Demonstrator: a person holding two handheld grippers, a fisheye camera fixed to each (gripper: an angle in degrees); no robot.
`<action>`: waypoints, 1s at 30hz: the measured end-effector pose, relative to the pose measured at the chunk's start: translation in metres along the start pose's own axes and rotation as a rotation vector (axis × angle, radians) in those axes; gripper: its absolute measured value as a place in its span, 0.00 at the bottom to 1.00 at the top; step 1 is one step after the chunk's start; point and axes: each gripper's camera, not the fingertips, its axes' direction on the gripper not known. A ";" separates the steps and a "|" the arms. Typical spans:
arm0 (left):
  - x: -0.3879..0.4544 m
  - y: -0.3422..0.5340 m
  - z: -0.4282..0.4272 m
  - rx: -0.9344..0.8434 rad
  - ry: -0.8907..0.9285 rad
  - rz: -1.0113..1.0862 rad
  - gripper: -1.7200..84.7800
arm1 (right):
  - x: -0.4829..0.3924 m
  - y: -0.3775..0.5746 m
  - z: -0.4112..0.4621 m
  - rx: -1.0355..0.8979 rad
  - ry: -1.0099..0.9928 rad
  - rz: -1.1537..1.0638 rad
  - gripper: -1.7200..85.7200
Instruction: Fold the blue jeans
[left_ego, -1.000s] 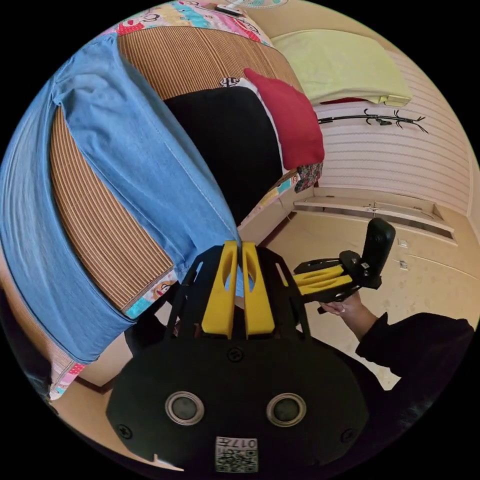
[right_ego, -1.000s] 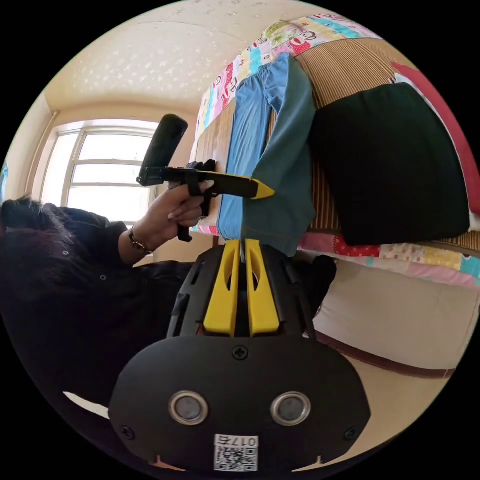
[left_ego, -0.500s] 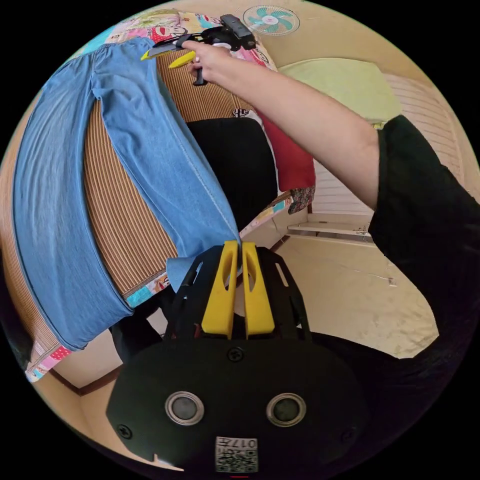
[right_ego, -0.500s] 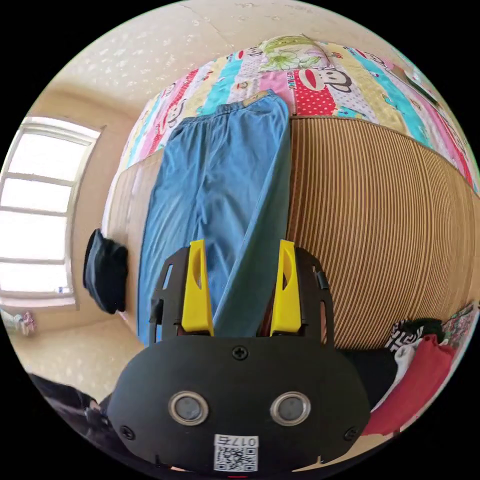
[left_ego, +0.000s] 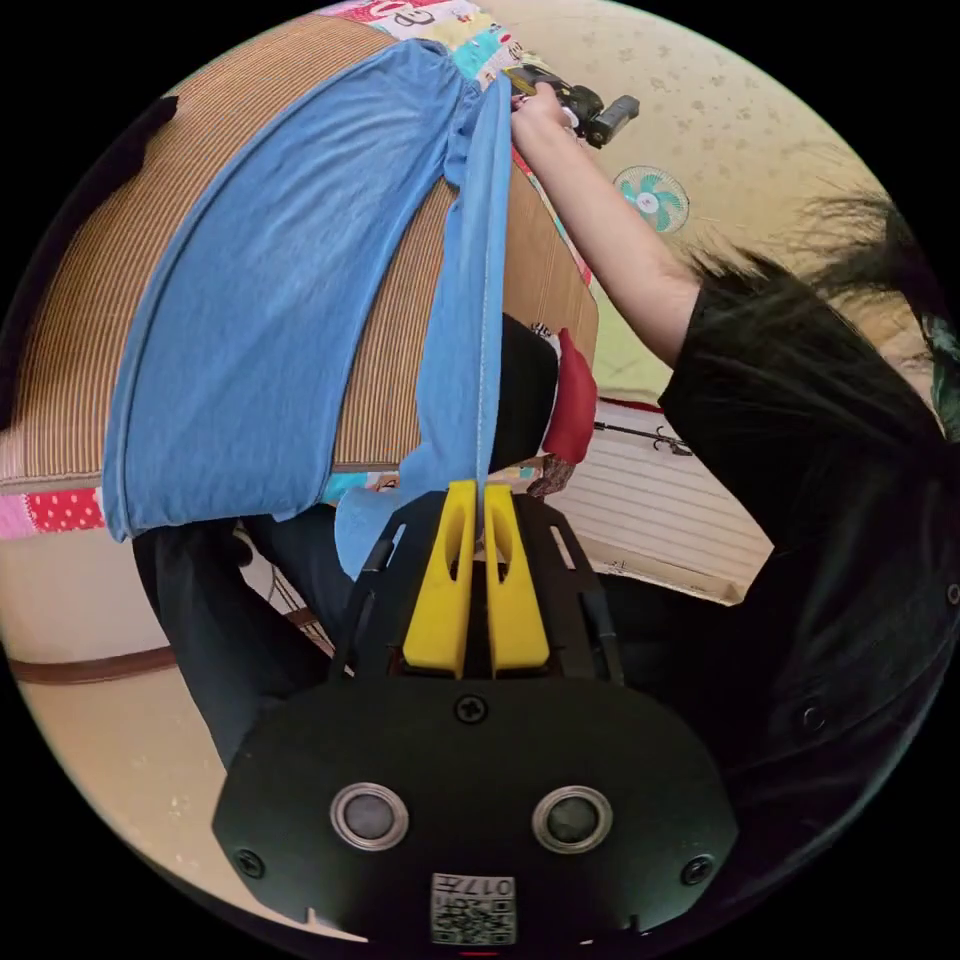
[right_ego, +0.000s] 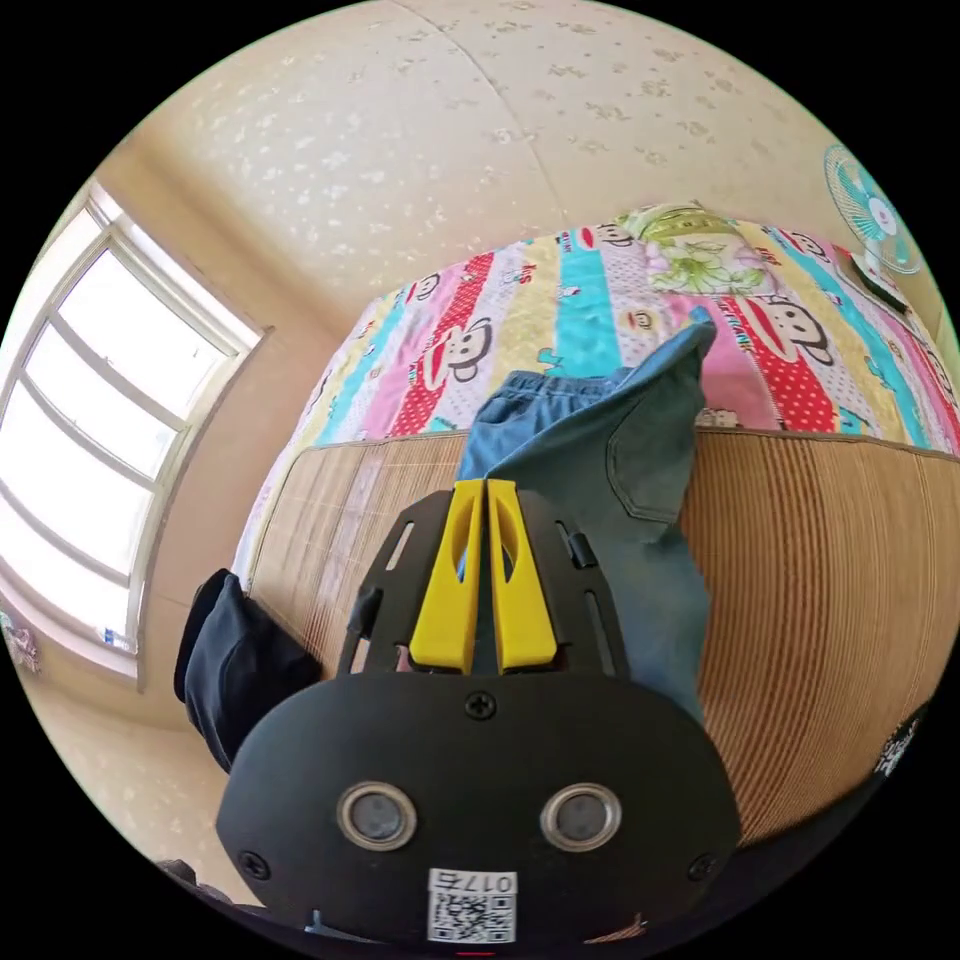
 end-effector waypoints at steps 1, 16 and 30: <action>-0.019 0.001 -0.017 0.024 -0.013 -0.043 0.01 | -0.008 0.000 0.019 -0.025 -0.006 -0.009 0.04; -0.136 -0.051 -0.084 -0.125 -0.021 -0.109 0.01 | 0.022 0.299 -0.033 -0.399 -0.084 0.152 0.13; -0.083 -0.062 -0.089 -0.273 -0.105 0.022 0.01 | 0.015 0.459 -0.030 -0.644 -0.078 0.542 0.04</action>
